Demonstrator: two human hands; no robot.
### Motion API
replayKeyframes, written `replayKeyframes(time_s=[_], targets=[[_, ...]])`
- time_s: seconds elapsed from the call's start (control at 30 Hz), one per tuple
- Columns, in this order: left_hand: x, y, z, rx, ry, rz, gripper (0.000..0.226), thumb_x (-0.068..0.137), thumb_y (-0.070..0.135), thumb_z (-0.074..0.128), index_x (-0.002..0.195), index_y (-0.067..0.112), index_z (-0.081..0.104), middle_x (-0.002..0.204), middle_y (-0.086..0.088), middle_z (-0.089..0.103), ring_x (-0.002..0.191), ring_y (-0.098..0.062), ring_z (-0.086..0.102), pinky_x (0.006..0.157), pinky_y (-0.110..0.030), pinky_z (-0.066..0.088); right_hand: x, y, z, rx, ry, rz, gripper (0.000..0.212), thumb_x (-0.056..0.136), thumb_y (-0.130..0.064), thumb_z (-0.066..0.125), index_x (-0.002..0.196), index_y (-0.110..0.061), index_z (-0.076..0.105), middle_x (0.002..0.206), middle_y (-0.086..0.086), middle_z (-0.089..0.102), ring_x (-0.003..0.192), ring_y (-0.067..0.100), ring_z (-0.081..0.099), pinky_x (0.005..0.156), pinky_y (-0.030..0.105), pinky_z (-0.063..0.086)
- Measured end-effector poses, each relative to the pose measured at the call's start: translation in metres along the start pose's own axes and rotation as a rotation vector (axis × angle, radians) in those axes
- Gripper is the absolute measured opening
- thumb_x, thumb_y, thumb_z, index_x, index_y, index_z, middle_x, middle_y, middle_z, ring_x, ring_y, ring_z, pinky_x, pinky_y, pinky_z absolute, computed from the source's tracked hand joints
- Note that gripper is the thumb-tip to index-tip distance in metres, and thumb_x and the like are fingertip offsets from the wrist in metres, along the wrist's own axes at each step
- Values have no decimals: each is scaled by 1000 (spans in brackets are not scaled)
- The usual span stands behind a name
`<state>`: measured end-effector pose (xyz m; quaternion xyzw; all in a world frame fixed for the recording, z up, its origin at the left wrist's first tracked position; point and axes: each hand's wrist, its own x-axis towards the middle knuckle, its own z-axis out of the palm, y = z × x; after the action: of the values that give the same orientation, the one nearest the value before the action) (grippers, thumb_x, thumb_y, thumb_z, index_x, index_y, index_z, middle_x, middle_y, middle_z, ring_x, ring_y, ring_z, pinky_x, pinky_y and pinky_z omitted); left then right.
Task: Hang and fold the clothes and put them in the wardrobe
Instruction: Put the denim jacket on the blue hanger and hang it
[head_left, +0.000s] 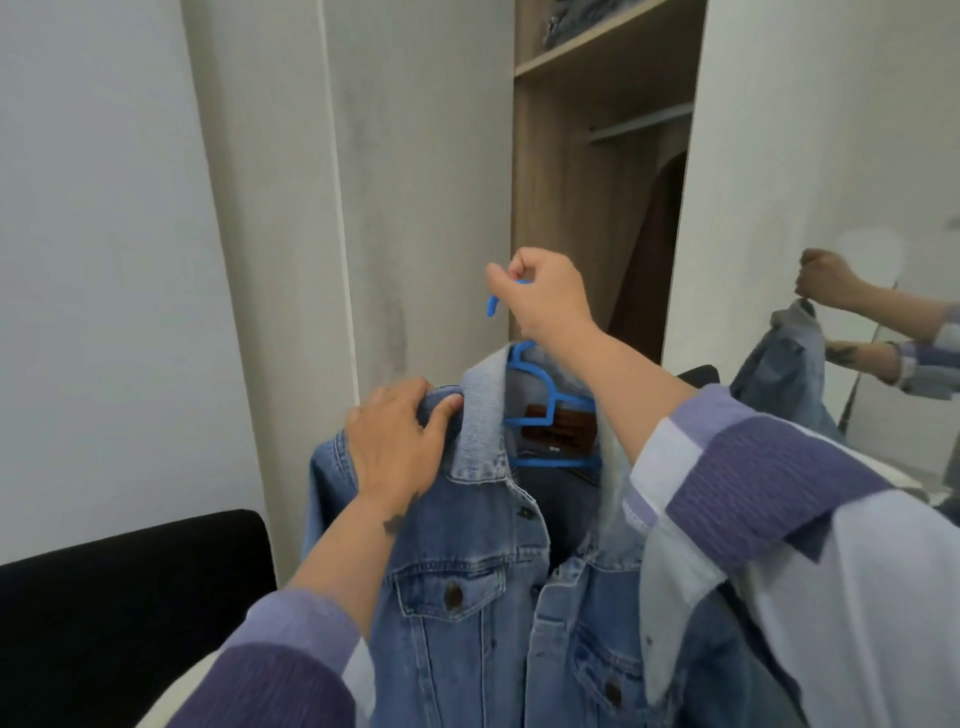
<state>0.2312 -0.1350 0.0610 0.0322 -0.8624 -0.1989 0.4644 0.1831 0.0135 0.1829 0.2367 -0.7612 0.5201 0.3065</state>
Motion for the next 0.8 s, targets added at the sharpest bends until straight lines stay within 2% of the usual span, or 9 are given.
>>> replayKeyframes(time_s=[0.07, 0.13, 0.2, 0.33, 0.47, 0.57, 0.7, 0.77, 0.8], targets=[[1, 4, 1, 1, -1, 2, 32, 99, 34, 38, 70, 22, 39, 70, 7, 44, 75, -23, 44, 69, -33, 27, -2, 3, -1, -12, 79, -52, 37, 82, -21, 63, 54, -19, 39, 50, -8, 41, 46, 6, 36, 50, 18, 33], [2, 8, 0, 29, 10, -13, 31, 102, 28, 29, 73, 21, 40, 75, 5, 45, 80, -23, 42, 71, -33, 24, -3, 5, -3, -21, 72, -68, 33, 83, -19, 61, 57, -14, 41, 54, -5, 42, 51, 7, 36, 51, 17, 34], [6, 8, -1, 21, 16, -49, 30, 102, 27, 27, 76, 20, 41, 77, 4, 44, 81, -20, 36, 72, -33, 23, -4, 5, -6, -38, 61, -79, 29, 83, -17, 60, 60, -11, 43, 56, -4, 42, 52, 7, 36, 49, 12, 32], [17, -1, -8, 17, 28, -117, 28, 101, 27, 27, 81, 19, 45, 83, 1, 49, 89, -22, 37, 75, -33, 21, -4, 7, -18, -64, 79, -81, 26, 84, -16, 59, 63, -9, 45, 59, -1, 43, 54, 6, 38, 51, 10, 35], [18, -6, -12, 42, 59, -43, 30, 101, 28, 28, 86, 16, 50, 92, -2, 55, 90, -23, 38, 75, -35, 22, -3, 3, -25, -76, 94, -102, 23, 84, -16, 58, 67, -6, 48, 63, 4, 47, 60, 11, 44, 60, 22, 44], [10, -9, -15, 124, 39, 111, 26, 100, 31, 30, 90, 19, 51, 93, 0, 55, 89, -23, 41, 75, -34, 22, 0, 2, -32, -47, 144, -78, 22, 84, -17, 58, 67, -6, 49, 60, 1, 46, 60, 12, 45, 66, 30, 48], [1, 5, -10, 236, -121, 353, 37, 93, 48, 30, 108, 22, 53, 103, 5, 59, 95, -20, 56, 83, -33, 23, 1, 4, -31, -5, 206, -56, 26, 83, -17, 59, 62, -8, 46, 56, -2, 44, 57, 12, 43, 65, 37, 50], [4, 15, -1, 129, -203, 320, 33, 96, 44, 37, 108, 17, 52, 104, 0, 59, 96, -23, 55, 84, -33, 29, -1, -2, -25, 14, 210, -77, 32, 83, -16, 59, 57, -12, 40, 53, -4, 40, 54, 10, 39, 62, 36, 47], [6, 20, 2, 40, -200, 267, 27, 97, 39, 41, 101, 15, 51, 100, -2, 58, 93, -25, 53, 79, -34, 32, -1, -6, -24, 11, 208, -91, 34, 83, -16, 59, 56, -13, 39, 52, -5, 38, 54, 9, 37, 61, 34, 45]])
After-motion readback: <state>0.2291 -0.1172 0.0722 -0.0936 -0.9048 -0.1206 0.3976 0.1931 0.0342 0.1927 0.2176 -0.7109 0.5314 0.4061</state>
